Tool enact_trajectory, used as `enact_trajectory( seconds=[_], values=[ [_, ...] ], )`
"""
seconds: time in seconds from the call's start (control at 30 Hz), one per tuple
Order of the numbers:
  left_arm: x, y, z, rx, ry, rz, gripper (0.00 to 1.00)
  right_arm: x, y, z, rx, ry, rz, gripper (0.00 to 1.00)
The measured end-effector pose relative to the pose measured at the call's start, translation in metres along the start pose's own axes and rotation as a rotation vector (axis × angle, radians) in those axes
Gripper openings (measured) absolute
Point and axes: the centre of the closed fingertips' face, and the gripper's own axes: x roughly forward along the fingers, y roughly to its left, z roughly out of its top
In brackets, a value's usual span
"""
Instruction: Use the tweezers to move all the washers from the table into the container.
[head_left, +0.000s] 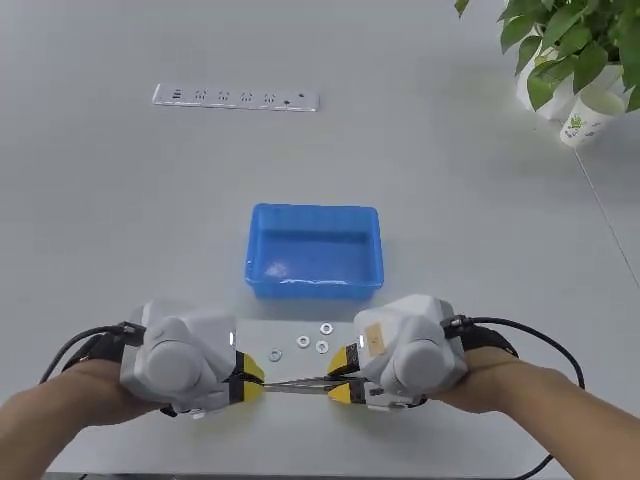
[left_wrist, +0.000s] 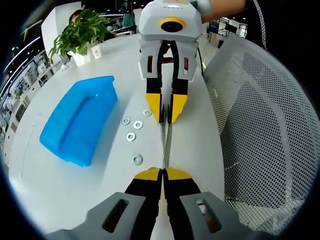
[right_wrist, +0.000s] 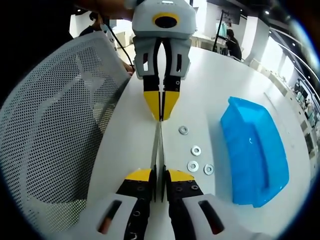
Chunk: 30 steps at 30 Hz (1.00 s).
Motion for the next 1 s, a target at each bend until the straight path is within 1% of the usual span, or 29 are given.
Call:
enact_trajectory(
  seconds=[0.1,0.37,0.53,0.7,1.0],
  values=[
    [-0.005,-0.001,0.004,-0.001,-0.004,0.000,0.05,0.000,0.000,0.000,-0.005,0.005,0.002,0.12],
    [-0.012,-0.003,0.011,-0.001,-0.012,-0.004,0.05,-0.002,0.001,-0.001,-0.006,0.005,0.005,0.13],
    [-0.018,-0.004,0.017,0.001,-0.015,-0.008,0.05,-0.004,0.003,0.000,-0.004,0.002,0.013,0.14],
    [-0.023,-0.003,0.020,0.006,-0.014,-0.006,0.05,-0.004,0.004,0.002,-0.006,-0.005,0.014,0.15],
    [-0.029,-0.005,0.031,0.012,-0.024,-0.006,0.05,-0.004,0.002,0.008,-0.009,-0.018,0.011,0.16]
  ],
)
